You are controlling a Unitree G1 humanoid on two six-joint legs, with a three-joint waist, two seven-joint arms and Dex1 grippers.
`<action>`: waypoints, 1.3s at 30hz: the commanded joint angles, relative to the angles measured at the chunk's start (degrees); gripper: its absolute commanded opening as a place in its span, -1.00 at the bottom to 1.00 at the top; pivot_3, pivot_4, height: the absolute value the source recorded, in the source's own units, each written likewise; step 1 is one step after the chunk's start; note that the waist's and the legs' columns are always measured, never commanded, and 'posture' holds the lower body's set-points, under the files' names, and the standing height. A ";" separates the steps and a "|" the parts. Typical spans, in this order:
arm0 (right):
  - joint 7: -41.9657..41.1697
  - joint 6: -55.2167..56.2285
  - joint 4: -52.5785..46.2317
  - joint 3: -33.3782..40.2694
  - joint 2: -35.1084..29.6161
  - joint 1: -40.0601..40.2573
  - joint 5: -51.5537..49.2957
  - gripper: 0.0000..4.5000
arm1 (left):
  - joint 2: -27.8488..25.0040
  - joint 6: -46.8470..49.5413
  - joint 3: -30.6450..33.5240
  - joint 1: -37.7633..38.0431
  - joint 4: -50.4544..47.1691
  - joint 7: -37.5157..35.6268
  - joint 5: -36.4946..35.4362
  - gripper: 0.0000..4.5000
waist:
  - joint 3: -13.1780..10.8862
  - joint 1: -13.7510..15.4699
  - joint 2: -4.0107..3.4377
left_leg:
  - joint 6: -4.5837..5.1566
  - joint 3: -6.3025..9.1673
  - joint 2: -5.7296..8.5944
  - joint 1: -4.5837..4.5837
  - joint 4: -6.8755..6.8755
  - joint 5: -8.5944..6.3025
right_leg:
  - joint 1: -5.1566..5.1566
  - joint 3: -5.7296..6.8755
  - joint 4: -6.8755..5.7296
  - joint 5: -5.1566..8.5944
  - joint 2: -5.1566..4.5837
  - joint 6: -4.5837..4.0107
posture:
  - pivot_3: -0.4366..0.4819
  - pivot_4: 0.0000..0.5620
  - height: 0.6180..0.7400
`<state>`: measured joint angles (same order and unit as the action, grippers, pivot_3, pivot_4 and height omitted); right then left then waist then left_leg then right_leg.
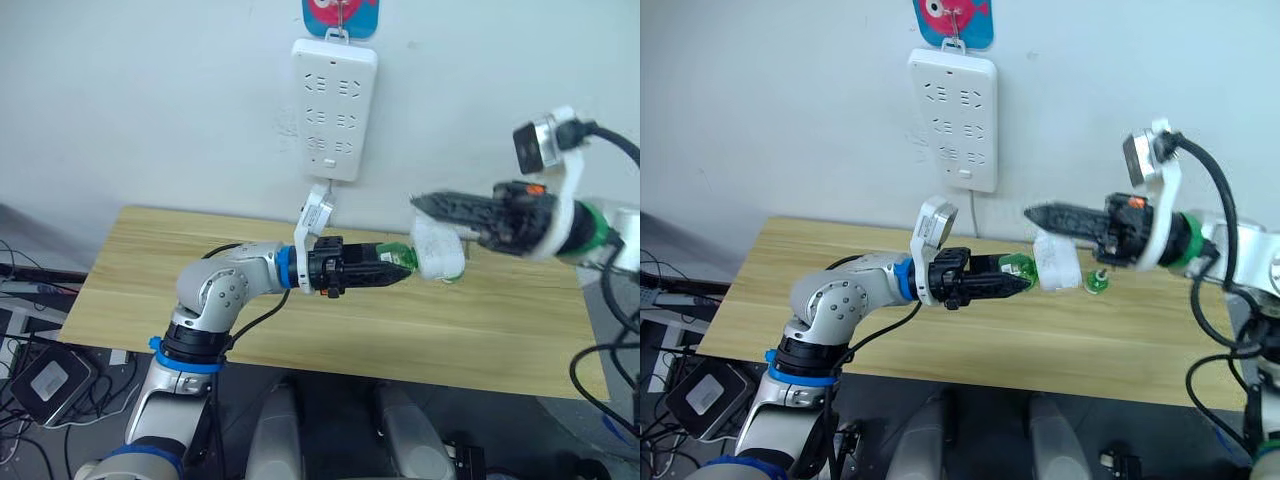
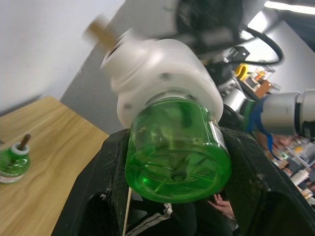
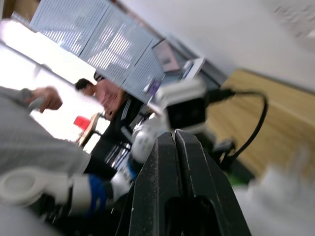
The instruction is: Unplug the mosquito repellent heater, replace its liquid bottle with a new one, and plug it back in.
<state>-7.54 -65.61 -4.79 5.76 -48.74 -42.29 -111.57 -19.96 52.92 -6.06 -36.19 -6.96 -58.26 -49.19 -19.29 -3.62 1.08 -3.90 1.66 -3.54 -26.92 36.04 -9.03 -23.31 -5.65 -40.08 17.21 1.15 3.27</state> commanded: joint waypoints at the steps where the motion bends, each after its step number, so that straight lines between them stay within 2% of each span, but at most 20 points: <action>1: 2.93 0.46 3.45 -0.21 -1.15 -3.33 2.87 -0.97 | -0.29 -0.77 0.20 0.51 -3.38 -1.36 -1.07 0.00 | 0.00 0.20 0.00 | 0.00 0.00 0.00 -0.01 -0.02 0.00 | 0.00 0.01 0.00 0.00 -0.01 0.00 | -0.22 -0.10 1.00; 5: -2.19 -2.22 5.97 -0.75 -1.29 -4.61 11.36 -0.97 | -0.85 0.33 0.63 0.71 -4.13 -1.62 -2.27 0.00 | 0.00 0.42 -0.01 | 0.00 0.01 0.04 -0.02 -0.04 -0.01 | -0.01 0.06 0.01 0.00 -0.07 -0.01 | -0.22 -0.09 1.00; 8: -7.82 -4.13 4.60 -1.30 -1.19 -1.33 17.29 -0.97 | -0.89 1.29 0.99 0.73 -4.76 -1.31 -3.32 0.00 | 0.01 0.41 0.00 | 0.00 0.01 0.04 -0.02 -0.08 -0.01 | -0.01 0.08 0.02 0.00 -0.08 -0.01 | -0.21 -0.08 1.00; 11: -8.56 -4.63 2.45 -1.00 0.22 2.05 19.94 -0.97 | 0.08 1.87 2.17 0.44 -3.89 1.05 -4.08 0.00 | 0.01 0.39 0.00 | 0.00 0.03 0.04 -0.02 -0.08 -0.01 | -0.01 0.10 0.01 0.00 -0.08 -0.01 | -0.18 -0.06 1.00; 15: -8.38 -6.70 -2.51 1.32 -0.45 7.05 12.57 -0.97 | 1.06 3.62 4.34 -0.24 -2.21 3.94 -5.45 0.00 | 0.01 0.37 0.00 | 0.00 0.01 0.05 -0.01 0.00 0.00 | -0.01 0.07 -0.06 0.00 -0.10 -0.01 | -0.18 -0.05 1.00; 20: -9.15 -7.74 -5.39 2.64 -3.80 11.09 7.93 -0.97 | 0.44 3.06 4.20 -0.10 -1.24 3.65 -4.60 0.00 | 0.01 0.37 0.00 | 0.01 0.00 0.06 0.01 0.02 0.00 | 0.00 0.06 -0.11 0.00 -0.10 0.00 | -0.18 -0.04 1.00; 28: -13.06 -7.43 -9.16 2.82 -10.24 14.53 -1.43 -0.97 | -0.46 -0.21 1.87 -0.62 0.72 3.54 0.42 0.00 | 0.01 0.37 0.00 | 0.01 -0.01 0.07 0.01 0.03 0.00 | 0.01 0.05 -0.11 0.00 -0.10 0.00 | -0.21 -0.03 1.00; 34: -14.41 -4.83 -8.51 1.67 -7.66 11.30 -1.43 -0.97 | 0.10 -0.50 0.31 0.31 -0.83 3.93 0.78 0.00 | 0.01 0.24 0.00 | 0.01 -0.01 0.05 0.03 0.03 0.00 | 0.01 0.03 -0.11 0.00 -0.07 0.00 | -0.24 -0.03 1.00; 39: -11.79 -3.76 -6.43 2.04 -3.49 9.59 -1.43 -0.97 | 0.15 -0.54 -0.75 0.28 -1.17 4.34 0.98 0.00 | 0.01 0.25 0.00 | 0.01 0.00 0.06 0.02 0.04 0.01 | 0.01 0.04 -0.11 0.00 -0.09 0.00 | -0.24 -0.03 1.00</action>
<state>-18.51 -73.07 -10.59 5.12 -53.42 -30.25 -109.04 -19.92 50.83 -2.90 -36.65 -6.44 -54.25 -50.17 -19.28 -3.37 1.08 -3.89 1.66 -3.48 -26.91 36.08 -9.02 -23.30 -5.60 -40.19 17.20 1.06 3.27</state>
